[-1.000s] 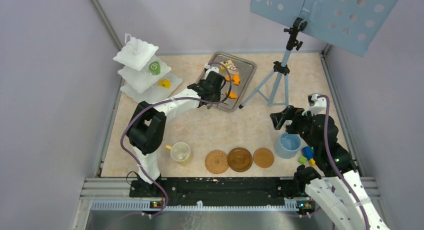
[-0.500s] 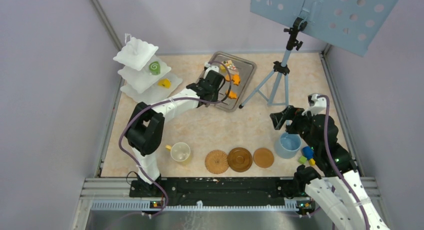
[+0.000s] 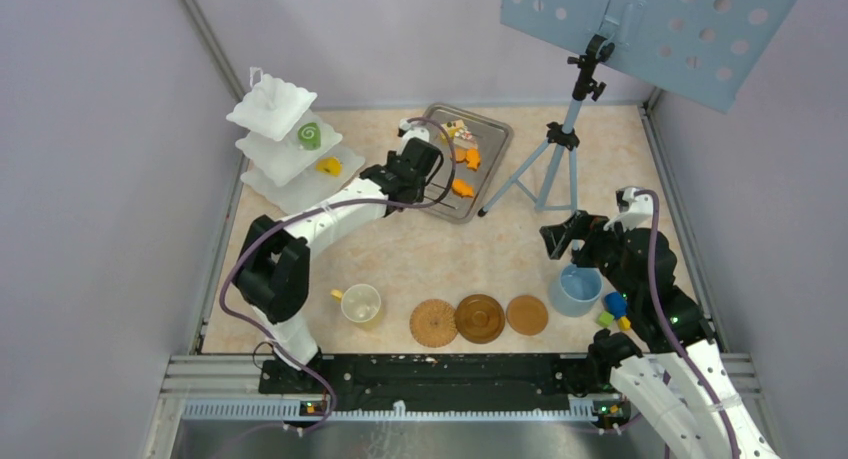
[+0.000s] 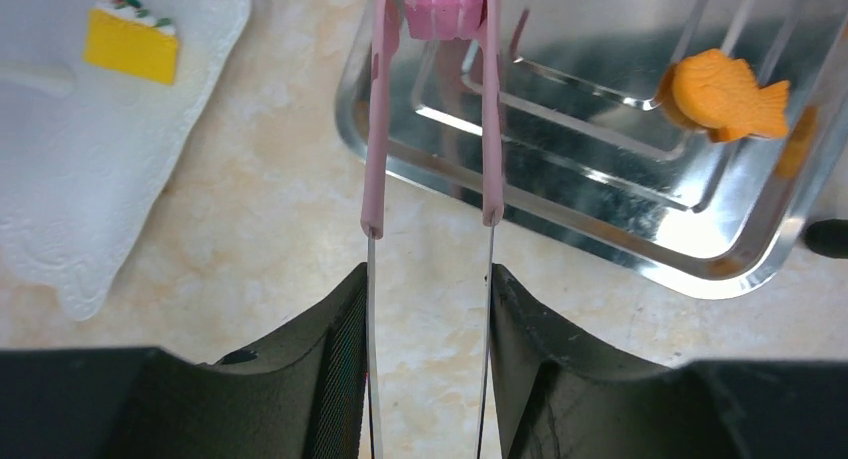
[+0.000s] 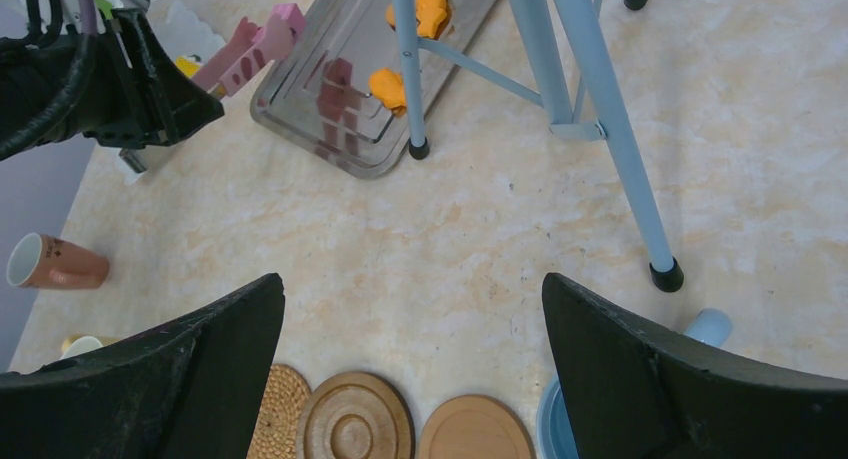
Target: Serve the afternoon tea
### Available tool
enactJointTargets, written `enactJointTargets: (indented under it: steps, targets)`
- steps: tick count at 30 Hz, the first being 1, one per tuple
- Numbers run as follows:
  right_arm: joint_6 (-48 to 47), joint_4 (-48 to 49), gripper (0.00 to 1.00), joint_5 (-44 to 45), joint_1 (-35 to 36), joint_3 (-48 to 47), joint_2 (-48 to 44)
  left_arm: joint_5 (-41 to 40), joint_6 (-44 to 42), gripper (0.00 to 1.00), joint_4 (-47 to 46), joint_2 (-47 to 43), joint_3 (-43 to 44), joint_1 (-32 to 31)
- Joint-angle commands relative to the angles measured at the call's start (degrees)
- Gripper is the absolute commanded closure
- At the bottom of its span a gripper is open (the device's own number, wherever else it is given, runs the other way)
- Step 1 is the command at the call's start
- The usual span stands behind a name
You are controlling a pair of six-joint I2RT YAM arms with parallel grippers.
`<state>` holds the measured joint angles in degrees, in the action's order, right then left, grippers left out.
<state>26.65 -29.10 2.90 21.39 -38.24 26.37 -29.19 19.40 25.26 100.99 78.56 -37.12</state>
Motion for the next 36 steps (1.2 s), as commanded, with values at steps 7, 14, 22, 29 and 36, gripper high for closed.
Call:
enactJointTargets:
  steps: [7, 14, 22, 29, 36]
  targets:
    - [-0.07, 2.26, 0.02, -0.82, 0.63, 0.27, -0.66, -10.96, -4.23, 0.78, 13.96, -9.59, -3.68, 0.08]
    - [-0.28, 2.73, 0.02, -1.26, 0.59, 0.51, -0.70, -17.25, -4.19, 0.77, 23.13, -12.22, -5.42, 0.12]
    - [-0.39, 2.99, 0.02, -1.74, 0.63, 0.53, -0.71, -27.04, -2.20, 0.76, 28.41, -11.09, -7.62, 0.46]
    - [-0.49, 3.12, 0.02, -2.18, 0.59, 0.57, -0.53, -30.10, -2.33, 0.74, 27.66, -7.61, -8.56, 4.78]
    - [-0.52, 3.11, 0.02, -2.61, 0.61, 0.53, -0.45, -31.16, -1.49, 0.74, 25.90, -1.43, -8.60, 8.77]
